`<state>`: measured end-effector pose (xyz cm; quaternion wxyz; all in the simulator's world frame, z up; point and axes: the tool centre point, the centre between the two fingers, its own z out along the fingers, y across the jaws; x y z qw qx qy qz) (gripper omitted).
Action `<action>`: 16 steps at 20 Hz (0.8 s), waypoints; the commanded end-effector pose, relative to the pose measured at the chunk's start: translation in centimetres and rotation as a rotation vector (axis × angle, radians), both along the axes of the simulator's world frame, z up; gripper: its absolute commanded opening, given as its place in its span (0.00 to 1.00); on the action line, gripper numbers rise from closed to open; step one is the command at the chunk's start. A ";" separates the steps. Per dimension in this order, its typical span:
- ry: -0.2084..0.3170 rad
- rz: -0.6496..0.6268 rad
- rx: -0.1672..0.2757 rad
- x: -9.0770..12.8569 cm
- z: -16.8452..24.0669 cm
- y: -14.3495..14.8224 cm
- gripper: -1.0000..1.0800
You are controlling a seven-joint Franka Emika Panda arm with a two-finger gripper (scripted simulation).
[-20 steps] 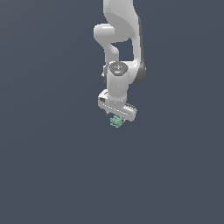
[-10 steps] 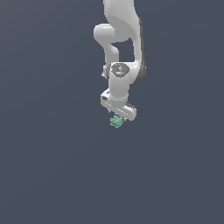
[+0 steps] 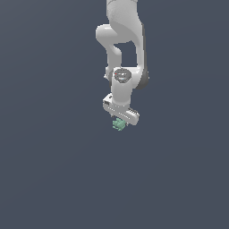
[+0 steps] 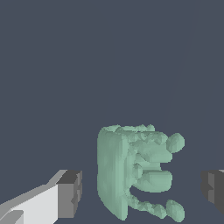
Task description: Pick up the object and move it to a goal position.
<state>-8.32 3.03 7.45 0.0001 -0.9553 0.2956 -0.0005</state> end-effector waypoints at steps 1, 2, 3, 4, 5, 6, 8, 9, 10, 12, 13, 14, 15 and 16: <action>0.001 -0.001 0.000 -0.1 -1.2 0.0 0.96; 0.001 -0.002 0.000 -0.1 -1.7 0.0 0.96; 0.001 -0.002 0.000 -0.1 -2.1 0.0 0.96; 0.001 -0.002 0.000 -0.1 -2.4 0.0 0.96; 0.001 -0.002 0.000 -0.1 -2.7 0.0 0.96; 0.001 -0.002 0.000 -0.1 -3.0 0.0 0.96; 0.001 -0.003 0.000 -0.1 -3.3 0.0 0.96; 0.001 -0.003 0.000 -0.1 -3.3 0.0 0.96; 0.001 -0.003 0.000 -0.1 -3.4 0.0 0.96; 0.001 -0.003 0.000 -0.1 -3.4 0.0 0.00; 0.001 -0.003 0.000 -0.1 -3.4 0.0 0.00; 0.001 -0.003 0.000 -0.1 -3.4 0.0 0.00; 0.001 -0.003 0.000 -0.1 -3.4 0.0 0.00; 0.001 -0.003 0.000 -0.1 -3.4 0.0 0.00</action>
